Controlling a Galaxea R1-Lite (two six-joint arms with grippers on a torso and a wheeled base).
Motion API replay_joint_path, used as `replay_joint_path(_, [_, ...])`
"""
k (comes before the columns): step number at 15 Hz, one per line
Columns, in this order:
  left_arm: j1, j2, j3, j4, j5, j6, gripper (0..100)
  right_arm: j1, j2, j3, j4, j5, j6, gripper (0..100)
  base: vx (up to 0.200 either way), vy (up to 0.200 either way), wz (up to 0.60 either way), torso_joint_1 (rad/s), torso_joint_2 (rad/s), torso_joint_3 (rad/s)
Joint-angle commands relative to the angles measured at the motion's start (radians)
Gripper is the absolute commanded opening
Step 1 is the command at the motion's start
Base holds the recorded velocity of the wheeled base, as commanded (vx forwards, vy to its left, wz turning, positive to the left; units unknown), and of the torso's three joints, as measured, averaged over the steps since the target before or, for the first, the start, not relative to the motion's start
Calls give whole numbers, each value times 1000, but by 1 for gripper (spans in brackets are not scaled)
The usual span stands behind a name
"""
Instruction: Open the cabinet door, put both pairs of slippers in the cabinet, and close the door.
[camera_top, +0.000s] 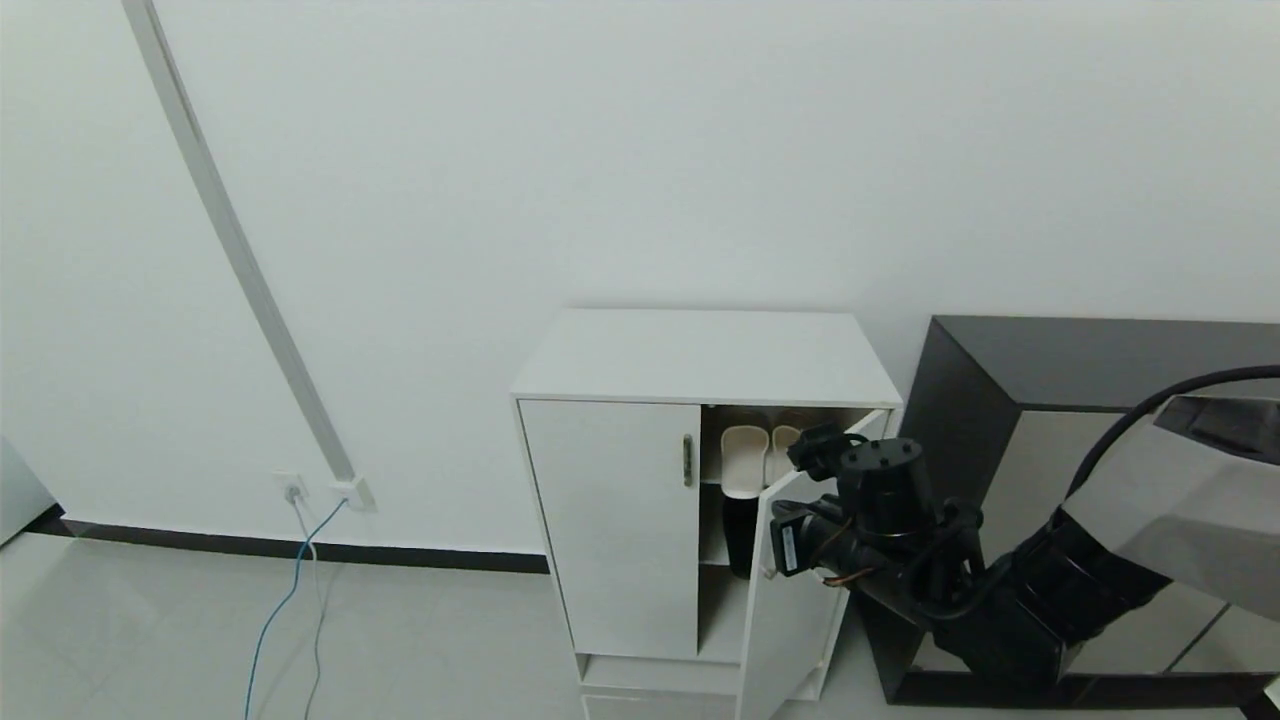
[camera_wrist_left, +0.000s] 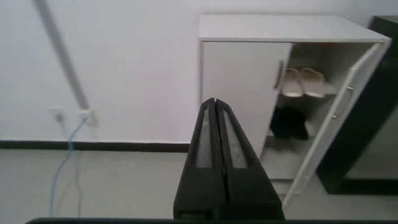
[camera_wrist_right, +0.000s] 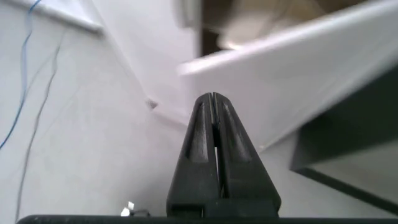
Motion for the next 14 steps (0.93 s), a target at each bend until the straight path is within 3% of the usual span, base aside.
replay_joint_path(1, [0, 1, 0, 0, 0, 0, 0, -1, 0, 25, -10, -2, -8, 0, 0, 0, 0, 0, 0, 0])
replay_joint_path(8, [0, 1, 0, 0, 0, -1, 0, -3, -52, 268, -139, -4, -57, 0, 0, 0, 0, 0, 0, 0])
replay_joint_path(11, [0, 1, 0, 0, -1, 0, 0, -3, -46, 338, -211, -4, -57, 0, 200, 0, 0, 4, 2, -1])
replay_joint_path(14, [0, 1, 0, 0, 2, 0, 0, -1, -22, 329, -213, -2, -57, 0, 133, 0, 0, -2, 2, 2])
